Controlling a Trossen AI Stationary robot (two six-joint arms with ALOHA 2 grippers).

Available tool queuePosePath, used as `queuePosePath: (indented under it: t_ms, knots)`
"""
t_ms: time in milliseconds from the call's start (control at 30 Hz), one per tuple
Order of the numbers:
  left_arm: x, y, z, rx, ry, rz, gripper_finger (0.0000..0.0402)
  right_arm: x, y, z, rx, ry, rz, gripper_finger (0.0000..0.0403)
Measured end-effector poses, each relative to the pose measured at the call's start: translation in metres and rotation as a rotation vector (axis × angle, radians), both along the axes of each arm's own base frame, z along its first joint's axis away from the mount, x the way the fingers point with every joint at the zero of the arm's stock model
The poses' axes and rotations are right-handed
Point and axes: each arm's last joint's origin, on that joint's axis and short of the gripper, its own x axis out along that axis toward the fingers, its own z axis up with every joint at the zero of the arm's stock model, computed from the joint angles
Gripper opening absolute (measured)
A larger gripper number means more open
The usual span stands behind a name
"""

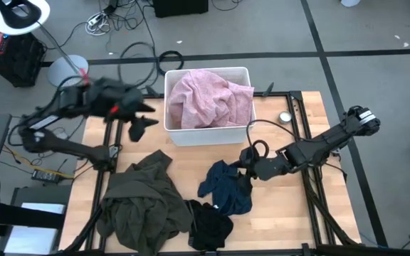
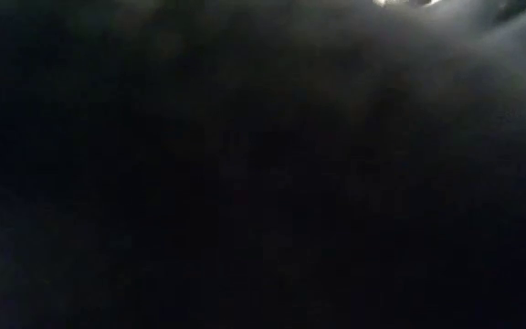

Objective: Sort clothes
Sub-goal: Put the blue underwear into the white bin

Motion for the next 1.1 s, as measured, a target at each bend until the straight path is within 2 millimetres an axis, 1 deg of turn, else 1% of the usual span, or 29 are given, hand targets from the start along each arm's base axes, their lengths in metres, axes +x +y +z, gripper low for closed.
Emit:
queuePosePath:
  t_ms: [167, 300, 367, 500, 633, 700, 800, 900, 1000, 1100]
  knots:
    - [-0.031, -0.016, -0.029, -0.100, -0.169, -0.009, 0.0234, 0.002, -0.005, 0.007, -0.122, 0.085, 0.097, 0.0229]
    - [-0.050, -0.024, -0.060, -0.165, -0.218, -0.024, 0.0234, 0.008, -0.007, 0.005, -0.214, 0.197, 0.159, 0.0229]
    - [-0.058, -0.026, -0.074, -0.187, -0.236, -0.034, 0.0234, 0.017, -0.004, 0.004, -0.263, 0.245, 0.201, 0.0229]
    - [-0.067, -0.026, -0.099, -0.164, -0.222, -0.042, 0.0234, 0.039, 0.003, -0.013, -0.340, 0.401, 0.268, 0.0229]
    - [-0.069, -0.026, -0.119, -0.102, -0.175, -0.059, 0.0234, 0.061, 0.006, -0.034, -0.329, 0.513, 0.283, 0.0229]
    - [-0.067, -0.025, -0.127, -0.094, -0.163, -0.046, 0.0234, 0.070, 0.008, -0.047, -0.323, 0.538, 0.278, 0.0229]
    - [-0.064, -0.025, -0.134, -0.018, -0.143, -0.096, 0.0234, 0.081, 0.010, -0.064, -0.305, 0.556, 0.262, 0.0229]
    - [-0.060, -0.027, -0.141, -0.018, -0.135, -0.172, 0.0234, 0.088, 0.011, -0.084, -0.282, 0.612, 0.249, 0.0229]
    - [-0.055, -0.029, -0.150, -0.036, -0.153, -0.245, 0.0234, 0.094, 0.011, -0.104, -0.248, 0.655, 0.195, 0.0229]
    - [-0.050, -0.030, -0.160, -0.049, -0.190, -0.279, 0.0234, 0.100, 0.011, -0.120, -0.199, 0.672, 0.127, 0.0224]
